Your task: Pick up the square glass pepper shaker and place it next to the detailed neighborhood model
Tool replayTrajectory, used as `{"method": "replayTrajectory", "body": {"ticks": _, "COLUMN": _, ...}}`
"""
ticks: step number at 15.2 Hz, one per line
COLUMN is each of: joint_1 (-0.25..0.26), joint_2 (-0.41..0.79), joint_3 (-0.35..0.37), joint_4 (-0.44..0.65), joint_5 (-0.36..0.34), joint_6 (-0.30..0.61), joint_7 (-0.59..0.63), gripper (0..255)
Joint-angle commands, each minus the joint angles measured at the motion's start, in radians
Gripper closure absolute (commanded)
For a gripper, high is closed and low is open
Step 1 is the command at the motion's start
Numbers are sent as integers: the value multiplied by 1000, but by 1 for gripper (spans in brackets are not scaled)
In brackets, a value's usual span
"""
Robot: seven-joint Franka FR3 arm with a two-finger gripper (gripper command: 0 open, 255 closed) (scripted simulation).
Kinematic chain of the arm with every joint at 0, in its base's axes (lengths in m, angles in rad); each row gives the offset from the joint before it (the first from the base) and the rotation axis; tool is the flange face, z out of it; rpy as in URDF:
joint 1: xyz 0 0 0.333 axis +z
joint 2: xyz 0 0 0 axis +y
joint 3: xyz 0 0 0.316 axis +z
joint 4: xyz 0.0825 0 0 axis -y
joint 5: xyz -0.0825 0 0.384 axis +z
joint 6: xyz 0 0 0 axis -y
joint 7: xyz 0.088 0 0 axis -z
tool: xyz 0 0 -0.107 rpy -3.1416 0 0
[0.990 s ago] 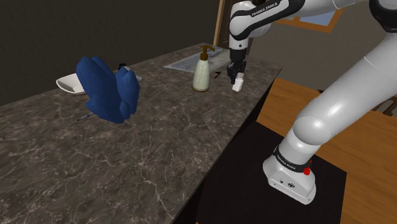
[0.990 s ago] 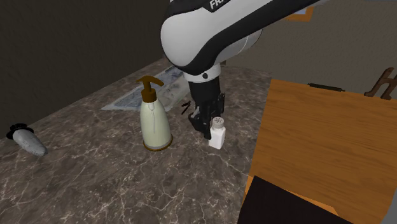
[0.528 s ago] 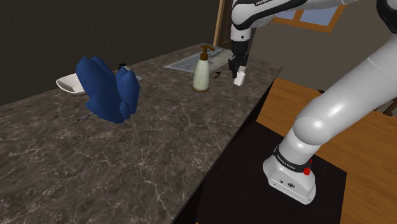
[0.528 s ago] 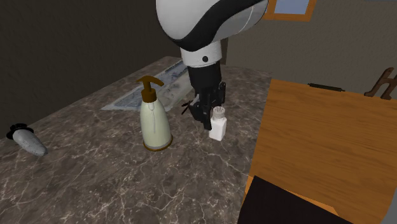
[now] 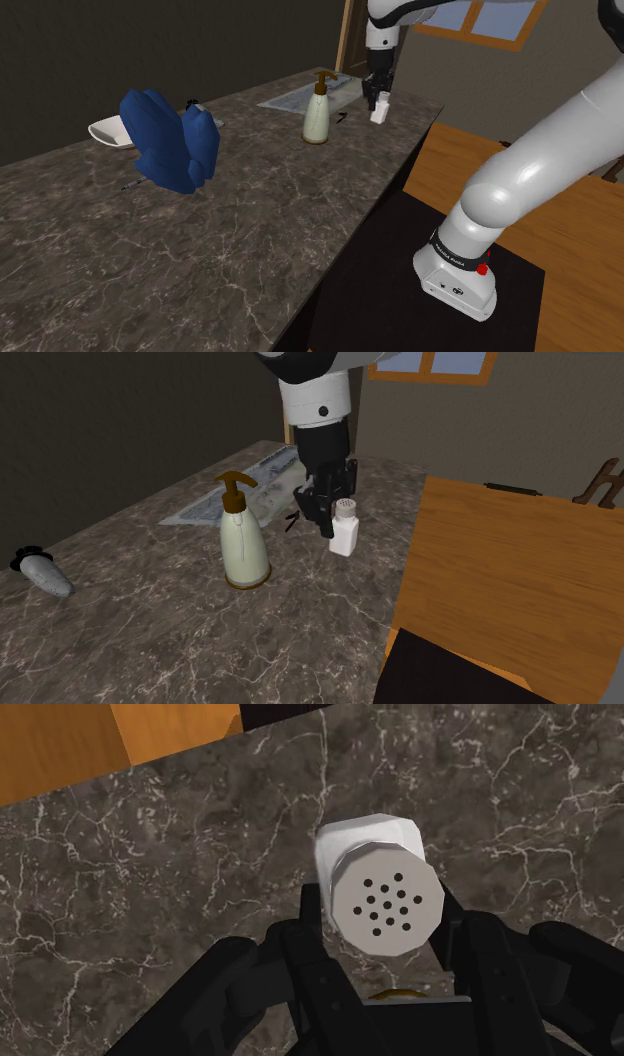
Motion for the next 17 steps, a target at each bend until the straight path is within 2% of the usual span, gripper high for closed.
{"method": "replayTrajectory", "body": {"ticks": 1, "joint_1": -8, "joint_2": 18, "joint_3": -14, "joint_4": 25, "joint_5": -5, "joint_6": -5, "joint_7": -22, "gripper": 255}}
{"method": "replayTrajectory", "body": {"ticks": 9, "joint_1": -75, "joint_2": 223, "joint_3": -126, "joint_4": 204, "joint_5": -8, "joint_6": 37, "joint_7": -205, "gripper": 255}}
{"method": "replayTrajectory", "body": {"ticks": 17, "joint_1": -163, "joint_2": 479, "joint_3": -203, "joint_4": 465, "joint_5": 57, "joint_6": 37, "joint_7": -391, "gripper": 255}}
